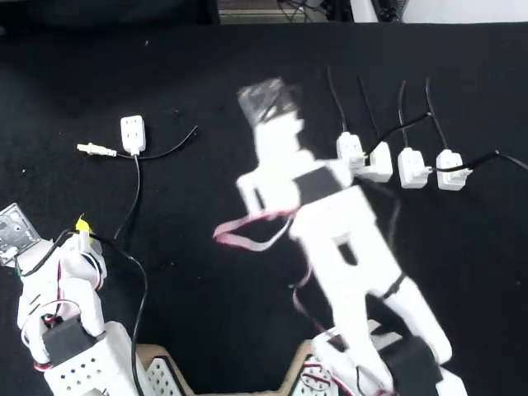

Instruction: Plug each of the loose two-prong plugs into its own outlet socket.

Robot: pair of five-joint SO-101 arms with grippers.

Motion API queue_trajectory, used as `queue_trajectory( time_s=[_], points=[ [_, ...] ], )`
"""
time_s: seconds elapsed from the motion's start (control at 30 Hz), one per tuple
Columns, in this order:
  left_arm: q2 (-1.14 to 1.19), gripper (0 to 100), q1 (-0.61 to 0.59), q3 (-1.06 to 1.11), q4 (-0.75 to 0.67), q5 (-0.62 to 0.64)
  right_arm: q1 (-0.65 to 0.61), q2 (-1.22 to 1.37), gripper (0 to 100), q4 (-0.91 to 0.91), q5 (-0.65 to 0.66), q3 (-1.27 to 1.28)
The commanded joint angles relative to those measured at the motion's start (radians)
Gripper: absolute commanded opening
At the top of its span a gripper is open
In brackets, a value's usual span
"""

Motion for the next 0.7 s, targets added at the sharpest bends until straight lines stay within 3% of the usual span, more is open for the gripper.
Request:
queue_trajectory(
  time_s=[0.0,0.23,0.43,0.67],
  points=[
    [-0.002,19,0.013,-0.033,-0.002,0.003,-0.069,-0.053,19.4,-0.239,-0.003,0.176],
    [-0.002,19,0.013,-0.033,-0.003,0.002,-0.091,-0.051,19.4,-0.416,-0.043,0.325],
    [-0.002,20,0.090,-0.033,-0.003,-0.032,-0.091,-0.051,19.4,-0.545,-0.043,0.427],
    [0.005,20,0.101,-0.047,-0.014,-0.066,-0.133,-0.051,19.5,-0.605,-0.043,0.469]
  ],
)
